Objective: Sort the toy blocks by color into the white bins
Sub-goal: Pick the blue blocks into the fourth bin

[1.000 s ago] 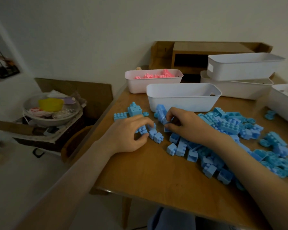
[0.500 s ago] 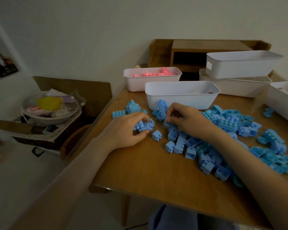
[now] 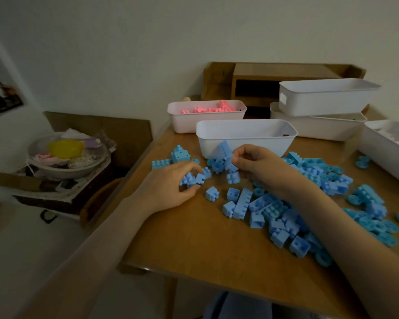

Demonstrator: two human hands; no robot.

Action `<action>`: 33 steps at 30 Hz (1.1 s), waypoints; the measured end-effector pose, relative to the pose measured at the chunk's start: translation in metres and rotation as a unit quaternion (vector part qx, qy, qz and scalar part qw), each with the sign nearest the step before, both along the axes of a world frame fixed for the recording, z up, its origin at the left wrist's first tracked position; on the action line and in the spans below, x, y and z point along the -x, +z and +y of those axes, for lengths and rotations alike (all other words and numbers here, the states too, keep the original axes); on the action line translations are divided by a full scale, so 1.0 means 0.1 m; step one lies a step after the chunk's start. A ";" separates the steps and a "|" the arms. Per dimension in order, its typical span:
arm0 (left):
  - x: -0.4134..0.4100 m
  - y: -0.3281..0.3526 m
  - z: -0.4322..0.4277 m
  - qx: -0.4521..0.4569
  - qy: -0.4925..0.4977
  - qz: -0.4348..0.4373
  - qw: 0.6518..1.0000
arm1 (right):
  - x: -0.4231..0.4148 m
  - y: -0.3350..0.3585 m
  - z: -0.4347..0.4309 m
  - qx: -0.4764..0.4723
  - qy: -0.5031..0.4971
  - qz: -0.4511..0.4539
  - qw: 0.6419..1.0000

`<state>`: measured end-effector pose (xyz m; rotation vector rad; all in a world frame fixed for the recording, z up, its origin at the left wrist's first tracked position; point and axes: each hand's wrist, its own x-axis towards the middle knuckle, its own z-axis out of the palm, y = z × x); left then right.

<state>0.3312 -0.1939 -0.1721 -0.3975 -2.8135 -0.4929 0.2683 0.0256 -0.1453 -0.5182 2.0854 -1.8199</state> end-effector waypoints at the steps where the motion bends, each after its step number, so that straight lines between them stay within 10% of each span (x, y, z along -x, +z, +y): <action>1: 0.00 0.00 0.01 0.004 0.001 0.000 1.000 | -0.02 0.02 0.00 0.012 0.013 -0.014 1.000; 11: 0.28 0.45 0.14 -0.077 0.012 0.126 0.989 | 0.31 0.46 0.25 0.094 -0.063 -0.002 0.994; 18: 1.05 0.72 0.55 -0.066 0.040 0.039 0.996 | 0.86 0.51 0.19 -0.028 -0.158 0.021 0.987; 26: 1.41 0.62 0.76 0.021 0.035 -0.127 0.991 | 0.97 0.44 0.04 -0.375 -0.134 0.127 0.908; 33: 1.05 0.67 0.69 -0.050 0.020 -0.055 0.997 | 0.77 0.47 0.04 -0.487 -0.058 0.240 0.838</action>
